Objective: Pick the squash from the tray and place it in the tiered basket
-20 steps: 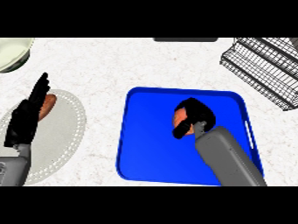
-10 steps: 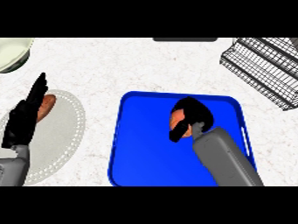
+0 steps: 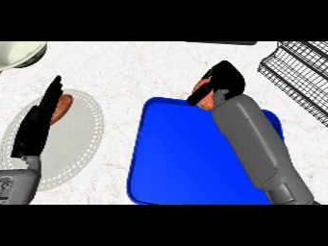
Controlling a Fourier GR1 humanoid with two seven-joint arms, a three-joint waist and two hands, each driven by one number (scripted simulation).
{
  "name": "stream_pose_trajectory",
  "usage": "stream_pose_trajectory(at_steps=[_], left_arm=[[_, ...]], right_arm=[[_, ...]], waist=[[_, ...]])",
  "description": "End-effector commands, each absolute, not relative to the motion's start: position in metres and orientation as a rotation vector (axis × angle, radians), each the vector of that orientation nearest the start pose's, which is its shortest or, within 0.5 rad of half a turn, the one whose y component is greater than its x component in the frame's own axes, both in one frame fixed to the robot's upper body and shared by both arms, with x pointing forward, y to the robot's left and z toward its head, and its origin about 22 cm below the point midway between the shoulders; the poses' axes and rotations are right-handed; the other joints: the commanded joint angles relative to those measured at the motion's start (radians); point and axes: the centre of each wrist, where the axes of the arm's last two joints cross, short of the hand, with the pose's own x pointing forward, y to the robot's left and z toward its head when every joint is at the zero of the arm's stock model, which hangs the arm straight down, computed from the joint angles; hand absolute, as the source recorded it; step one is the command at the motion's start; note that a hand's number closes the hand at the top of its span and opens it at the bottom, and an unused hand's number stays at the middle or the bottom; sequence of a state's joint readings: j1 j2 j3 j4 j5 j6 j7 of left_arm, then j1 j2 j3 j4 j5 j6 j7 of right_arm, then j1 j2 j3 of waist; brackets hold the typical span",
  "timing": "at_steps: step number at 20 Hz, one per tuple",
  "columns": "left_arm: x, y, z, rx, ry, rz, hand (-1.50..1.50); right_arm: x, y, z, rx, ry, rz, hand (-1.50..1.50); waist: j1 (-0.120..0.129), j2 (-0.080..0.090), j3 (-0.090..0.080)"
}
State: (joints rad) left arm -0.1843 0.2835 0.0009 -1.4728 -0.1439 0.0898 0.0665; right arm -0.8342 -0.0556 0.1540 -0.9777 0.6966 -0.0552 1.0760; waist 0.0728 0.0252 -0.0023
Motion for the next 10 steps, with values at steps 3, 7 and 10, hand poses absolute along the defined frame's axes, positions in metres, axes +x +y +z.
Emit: stream_pose_trajectory(at_steps=[3, 7, 10], left_arm=[[0.293, 0.275, 0.04, 0.394, -1.591, -0.284, 0.0], [0.292, 0.276, 0.043, 0.388, -1.584, -0.299, 0.0], [0.296, 0.268, 0.045, 0.347, -1.582, -0.298, 0.0]], right_arm=[[0.428, -0.106, 0.165, -1.074, -0.959, 0.109, 1.5], [0.443, -0.114, 0.211, -1.304, -1.059, -0.001, 1.5], [0.448, -0.104, 0.229, -1.393, -1.116, -0.059, 1.5]], waist=[[0.01, 0.009, -0.002], [0.024, 0.001, -0.002], [0.019, 0.004, -0.002]])
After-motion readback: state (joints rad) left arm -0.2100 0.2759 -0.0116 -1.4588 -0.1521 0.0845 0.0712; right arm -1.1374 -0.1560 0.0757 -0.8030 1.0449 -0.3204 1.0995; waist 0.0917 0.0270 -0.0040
